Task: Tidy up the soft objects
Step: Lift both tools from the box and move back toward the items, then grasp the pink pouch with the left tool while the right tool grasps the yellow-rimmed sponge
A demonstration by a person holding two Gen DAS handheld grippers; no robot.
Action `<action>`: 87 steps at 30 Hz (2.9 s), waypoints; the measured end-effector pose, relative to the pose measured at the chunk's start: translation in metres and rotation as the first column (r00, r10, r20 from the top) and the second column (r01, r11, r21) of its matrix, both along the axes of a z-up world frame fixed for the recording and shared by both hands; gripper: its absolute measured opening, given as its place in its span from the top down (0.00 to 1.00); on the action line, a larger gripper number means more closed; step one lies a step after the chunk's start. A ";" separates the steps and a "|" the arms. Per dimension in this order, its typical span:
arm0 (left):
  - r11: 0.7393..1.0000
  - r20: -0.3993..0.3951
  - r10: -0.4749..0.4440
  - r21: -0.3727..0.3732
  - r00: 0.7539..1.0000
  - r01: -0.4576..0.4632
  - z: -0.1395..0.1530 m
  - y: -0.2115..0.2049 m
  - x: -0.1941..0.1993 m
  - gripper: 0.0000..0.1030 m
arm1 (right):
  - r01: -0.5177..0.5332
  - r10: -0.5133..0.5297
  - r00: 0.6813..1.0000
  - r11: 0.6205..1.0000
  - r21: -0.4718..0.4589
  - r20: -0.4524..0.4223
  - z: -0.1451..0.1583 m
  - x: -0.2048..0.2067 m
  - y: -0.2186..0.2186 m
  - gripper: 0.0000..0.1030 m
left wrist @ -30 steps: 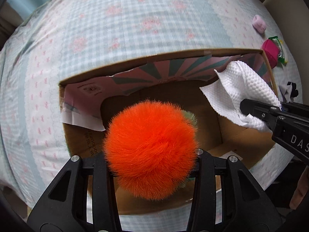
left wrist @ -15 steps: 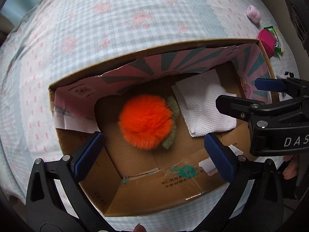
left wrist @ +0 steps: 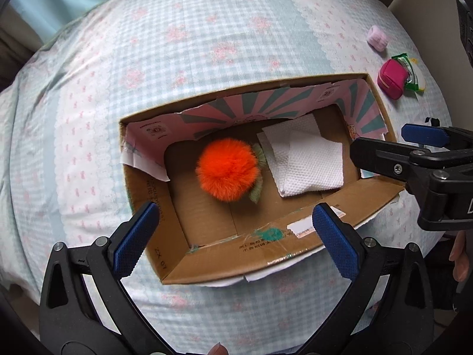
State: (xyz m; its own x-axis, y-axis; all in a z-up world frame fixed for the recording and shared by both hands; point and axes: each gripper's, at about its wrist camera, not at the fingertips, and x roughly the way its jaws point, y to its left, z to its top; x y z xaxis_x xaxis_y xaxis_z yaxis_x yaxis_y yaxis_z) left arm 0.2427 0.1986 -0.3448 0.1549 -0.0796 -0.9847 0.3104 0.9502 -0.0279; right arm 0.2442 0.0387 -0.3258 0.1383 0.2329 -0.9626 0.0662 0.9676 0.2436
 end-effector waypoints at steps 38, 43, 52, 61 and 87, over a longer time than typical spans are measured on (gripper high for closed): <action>0.984 0.487 0.150 -0.160 0.860 -0.081 0.257 -0.041 -0.138 0.00 | 0.304 -0.188 0.802 0.945 -0.117 0.567 0.257 -0.194 -0.120 0.00; 0.983 0.481 0.122 -0.183 0.868 -0.037 0.246 -0.103 -0.123 0.00 | 0.334 -0.205 0.801 0.933 -0.135 0.562 0.248 -0.184 -0.186 0.00; 0.981 0.468 0.042 -0.186 0.883 0.052 0.189 -0.241 -0.067 0.00 | 0.348 -0.206 0.822 0.920 -0.181 0.530 0.191 -0.128 -0.304 0.00; 0.988 0.386 -0.023 -0.133 0.922 0.080 0.071 -0.352 0.012 0.00 | 0.305 -0.203 0.867 0.939 -0.162 0.456 0.073 -0.055 -0.397 0.00; 0.962 0.248 -0.256 -0.032 0.934 0.271 -0.120 -0.438 0.094 0.03 | -0.067 0.208 0.875 0.946 -0.317 0.437 -0.110 0.039 -0.418 0.05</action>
State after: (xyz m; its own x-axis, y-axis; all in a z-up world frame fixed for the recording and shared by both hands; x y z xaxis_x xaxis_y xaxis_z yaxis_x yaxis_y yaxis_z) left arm 0.3367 -0.2389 -0.4643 0.3501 -0.2115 -0.9125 0.5545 0.8320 0.0199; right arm 0.2830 -0.3796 -0.4361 0.5672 0.0099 -0.8236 -0.1236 0.9896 -0.0733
